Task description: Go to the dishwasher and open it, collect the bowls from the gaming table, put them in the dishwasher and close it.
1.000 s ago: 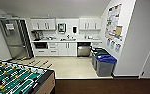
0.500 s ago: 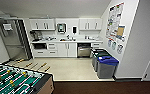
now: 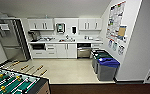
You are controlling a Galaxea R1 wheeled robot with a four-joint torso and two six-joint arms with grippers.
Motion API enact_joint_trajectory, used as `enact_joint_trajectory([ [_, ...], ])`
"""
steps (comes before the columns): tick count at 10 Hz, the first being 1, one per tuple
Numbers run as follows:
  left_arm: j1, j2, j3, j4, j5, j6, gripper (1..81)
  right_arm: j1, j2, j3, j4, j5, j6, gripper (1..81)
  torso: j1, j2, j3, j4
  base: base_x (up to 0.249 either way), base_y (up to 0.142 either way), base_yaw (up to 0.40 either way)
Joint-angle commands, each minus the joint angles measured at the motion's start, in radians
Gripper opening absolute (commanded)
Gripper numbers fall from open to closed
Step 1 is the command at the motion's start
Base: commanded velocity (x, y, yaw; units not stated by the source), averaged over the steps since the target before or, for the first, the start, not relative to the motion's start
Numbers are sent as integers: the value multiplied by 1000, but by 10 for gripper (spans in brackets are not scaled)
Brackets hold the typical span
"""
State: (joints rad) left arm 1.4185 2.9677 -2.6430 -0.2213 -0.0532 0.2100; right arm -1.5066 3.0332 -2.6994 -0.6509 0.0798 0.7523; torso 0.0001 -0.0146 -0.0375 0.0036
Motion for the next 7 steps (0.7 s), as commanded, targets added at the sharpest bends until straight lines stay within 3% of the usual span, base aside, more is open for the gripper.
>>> enact_joint_trajectory([
  [1, -57, -7, 1, -7, 49, 5, 10, 51, 3, 4, -12, -35, -2, 10, 0, 0, 0, 0, 178, -76, 0],
  [7, -59, -7, 1, -6, 49, 5, 10, 51, 3, 4, -12, -35, -1, 10, 0, 0, 0, 0, 177, 0, 0],
])
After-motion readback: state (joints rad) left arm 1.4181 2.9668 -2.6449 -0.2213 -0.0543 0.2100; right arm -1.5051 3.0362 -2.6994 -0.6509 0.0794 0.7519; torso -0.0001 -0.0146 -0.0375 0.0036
